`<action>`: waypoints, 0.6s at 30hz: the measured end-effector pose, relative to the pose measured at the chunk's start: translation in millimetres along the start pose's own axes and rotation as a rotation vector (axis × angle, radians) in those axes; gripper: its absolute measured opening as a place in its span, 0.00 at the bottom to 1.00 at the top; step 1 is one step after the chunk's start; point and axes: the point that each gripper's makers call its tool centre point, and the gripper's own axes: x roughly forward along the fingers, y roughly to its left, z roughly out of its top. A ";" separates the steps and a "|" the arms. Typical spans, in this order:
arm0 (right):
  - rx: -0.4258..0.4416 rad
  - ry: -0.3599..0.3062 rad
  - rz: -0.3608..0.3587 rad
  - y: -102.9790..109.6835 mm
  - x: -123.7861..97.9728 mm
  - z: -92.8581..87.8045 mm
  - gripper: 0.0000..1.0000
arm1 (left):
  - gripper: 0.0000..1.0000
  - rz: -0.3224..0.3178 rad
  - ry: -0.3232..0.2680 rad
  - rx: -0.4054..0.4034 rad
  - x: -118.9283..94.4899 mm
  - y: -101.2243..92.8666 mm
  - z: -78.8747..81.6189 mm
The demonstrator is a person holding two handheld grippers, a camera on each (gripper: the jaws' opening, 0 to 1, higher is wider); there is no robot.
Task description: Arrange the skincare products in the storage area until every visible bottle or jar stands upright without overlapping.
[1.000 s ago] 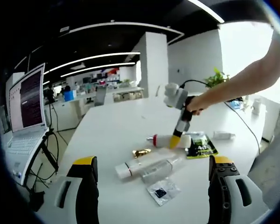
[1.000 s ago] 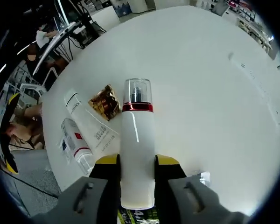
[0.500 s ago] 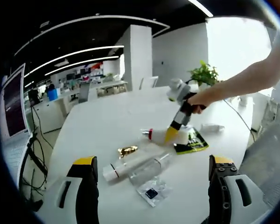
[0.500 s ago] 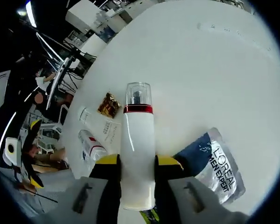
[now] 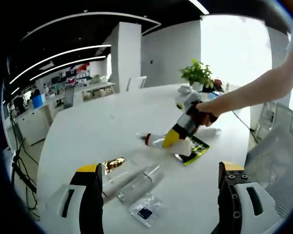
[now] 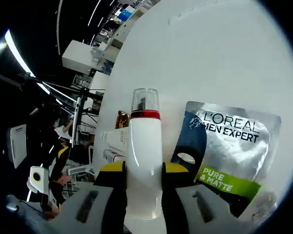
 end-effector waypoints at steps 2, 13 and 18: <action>-0.004 -0.043 0.006 -1.0 -4.9 -0.6 0.25 | 0.95 -0.033 -0.002 -0.030 3.9 -4.5 0.8; -0.004 -0.179 0.111 19.7 -40.7 -20.7 0.25 | 0.87 -0.173 -0.037 -0.184 20.8 -33.1 13.1; -0.046 -0.201 0.147 36.1 -51.5 -26.2 0.25 | 0.82 -0.266 -0.093 -0.323 31.1 -48.4 31.7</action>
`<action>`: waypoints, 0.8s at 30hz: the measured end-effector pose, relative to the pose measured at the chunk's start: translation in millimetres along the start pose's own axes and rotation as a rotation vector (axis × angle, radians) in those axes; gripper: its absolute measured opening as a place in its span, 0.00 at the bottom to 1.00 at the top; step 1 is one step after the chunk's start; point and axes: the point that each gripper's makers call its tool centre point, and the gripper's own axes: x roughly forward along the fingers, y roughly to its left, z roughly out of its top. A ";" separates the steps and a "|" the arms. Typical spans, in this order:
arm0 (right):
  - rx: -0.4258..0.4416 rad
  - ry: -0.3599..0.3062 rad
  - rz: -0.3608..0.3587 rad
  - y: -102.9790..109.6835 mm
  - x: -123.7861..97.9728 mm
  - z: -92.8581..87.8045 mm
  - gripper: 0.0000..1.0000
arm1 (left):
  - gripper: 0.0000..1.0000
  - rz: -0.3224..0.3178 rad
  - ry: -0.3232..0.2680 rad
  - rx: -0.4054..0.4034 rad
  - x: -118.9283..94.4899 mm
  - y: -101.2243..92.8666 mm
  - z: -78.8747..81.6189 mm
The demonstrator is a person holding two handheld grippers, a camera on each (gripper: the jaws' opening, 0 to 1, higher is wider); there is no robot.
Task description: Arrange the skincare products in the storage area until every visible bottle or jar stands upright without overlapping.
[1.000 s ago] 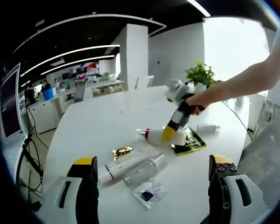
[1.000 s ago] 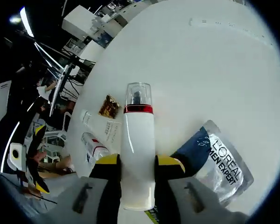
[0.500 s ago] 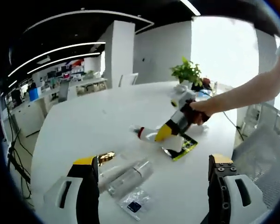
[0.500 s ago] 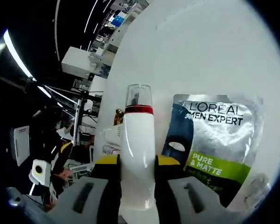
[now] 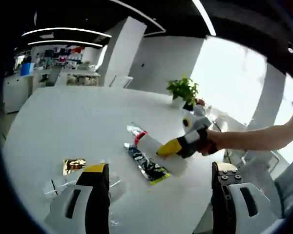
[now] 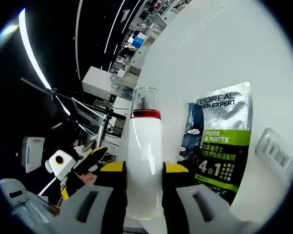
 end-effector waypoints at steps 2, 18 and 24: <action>-0.006 -0.013 0.021 6.8 -2.9 -0.7 0.25 | 0.79 -0.062 -0.039 -0.093 5.3 -9.2 10.3; -0.073 -0.063 0.132 46.0 -11.0 -1.3 0.25 | 0.76 -0.138 -0.098 -0.318 50.6 4.3 31.6; -0.092 -0.076 0.170 59.9 -12.8 -2.2 0.25 | 0.77 -0.204 -0.124 -0.411 58.6 0.0 40.4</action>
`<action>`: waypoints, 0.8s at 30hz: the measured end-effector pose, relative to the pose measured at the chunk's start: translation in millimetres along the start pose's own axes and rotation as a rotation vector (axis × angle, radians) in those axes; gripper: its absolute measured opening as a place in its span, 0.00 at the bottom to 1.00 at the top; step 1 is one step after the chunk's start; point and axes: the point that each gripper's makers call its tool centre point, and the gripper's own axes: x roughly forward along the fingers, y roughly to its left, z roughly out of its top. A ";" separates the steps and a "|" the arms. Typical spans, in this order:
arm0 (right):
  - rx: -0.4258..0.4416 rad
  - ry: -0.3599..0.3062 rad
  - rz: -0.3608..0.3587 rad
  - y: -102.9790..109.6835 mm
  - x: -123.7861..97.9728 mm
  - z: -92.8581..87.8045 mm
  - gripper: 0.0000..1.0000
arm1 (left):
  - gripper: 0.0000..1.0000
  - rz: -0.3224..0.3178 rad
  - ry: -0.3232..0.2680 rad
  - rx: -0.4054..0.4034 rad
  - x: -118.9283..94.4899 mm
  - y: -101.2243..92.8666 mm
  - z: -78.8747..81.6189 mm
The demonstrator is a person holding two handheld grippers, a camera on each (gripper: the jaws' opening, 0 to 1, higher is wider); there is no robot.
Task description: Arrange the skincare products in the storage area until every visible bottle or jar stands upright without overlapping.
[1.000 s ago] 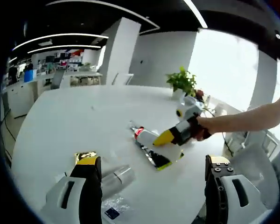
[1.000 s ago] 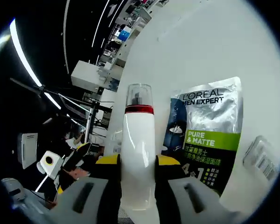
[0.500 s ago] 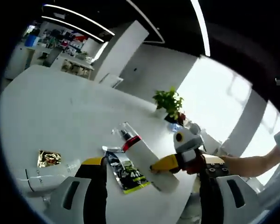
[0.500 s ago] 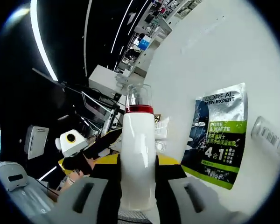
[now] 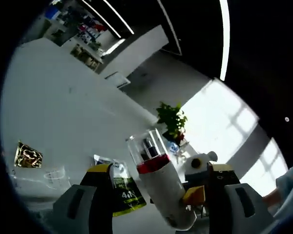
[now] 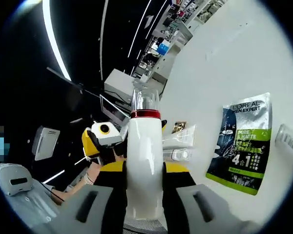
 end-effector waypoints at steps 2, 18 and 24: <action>0.001 -0.010 0.023 4.8 -0.5 0.6 0.26 | 0.78 -0.001 0.003 -0.014 2.4 1.7 -0.9; -0.031 0.008 0.068 22.6 -3.6 -7.1 0.26 | 0.50 -0.113 0.025 -0.128 10.9 -12.7 -13.5; -0.062 0.013 0.063 25.3 -8.0 -11.7 0.26 | 0.41 -0.153 0.020 -0.084 12.3 -23.8 -15.5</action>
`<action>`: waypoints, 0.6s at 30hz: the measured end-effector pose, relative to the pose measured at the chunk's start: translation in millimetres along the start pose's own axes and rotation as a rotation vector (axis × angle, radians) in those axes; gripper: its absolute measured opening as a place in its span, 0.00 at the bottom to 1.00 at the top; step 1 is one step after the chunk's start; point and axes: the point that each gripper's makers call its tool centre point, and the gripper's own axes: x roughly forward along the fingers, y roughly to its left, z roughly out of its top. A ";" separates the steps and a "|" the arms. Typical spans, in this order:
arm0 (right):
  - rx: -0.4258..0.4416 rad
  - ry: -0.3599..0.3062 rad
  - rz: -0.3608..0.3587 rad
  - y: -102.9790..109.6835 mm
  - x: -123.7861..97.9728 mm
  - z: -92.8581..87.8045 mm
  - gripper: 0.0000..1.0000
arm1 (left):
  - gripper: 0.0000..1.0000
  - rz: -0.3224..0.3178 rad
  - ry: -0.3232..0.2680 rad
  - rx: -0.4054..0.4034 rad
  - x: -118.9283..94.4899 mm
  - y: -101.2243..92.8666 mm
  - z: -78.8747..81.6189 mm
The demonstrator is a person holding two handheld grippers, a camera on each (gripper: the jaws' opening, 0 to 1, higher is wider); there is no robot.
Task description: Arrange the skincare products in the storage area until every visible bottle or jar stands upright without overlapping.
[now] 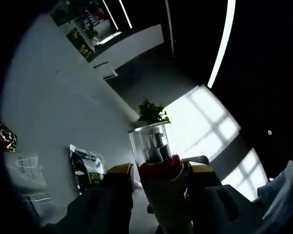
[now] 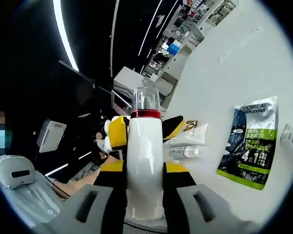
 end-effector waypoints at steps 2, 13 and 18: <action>0.002 -0.002 0.001 -0.1 -1.2 -0.7 0.26 | 0.38 -0.010 0.006 -0.006 1.0 -1.9 -1.8; -0.099 0.047 -0.024 -1.0 -9.4 -14.3 0.26 | 0.30 -0.070 0.085 -0.041 2.6 -13.5 -15.1; -0.153 0.060 -0.023 -0.2 -12.9 -14.0 0.27 | 0.30 -0.063 0.099 -0.001 4.4 -20.5 -17.5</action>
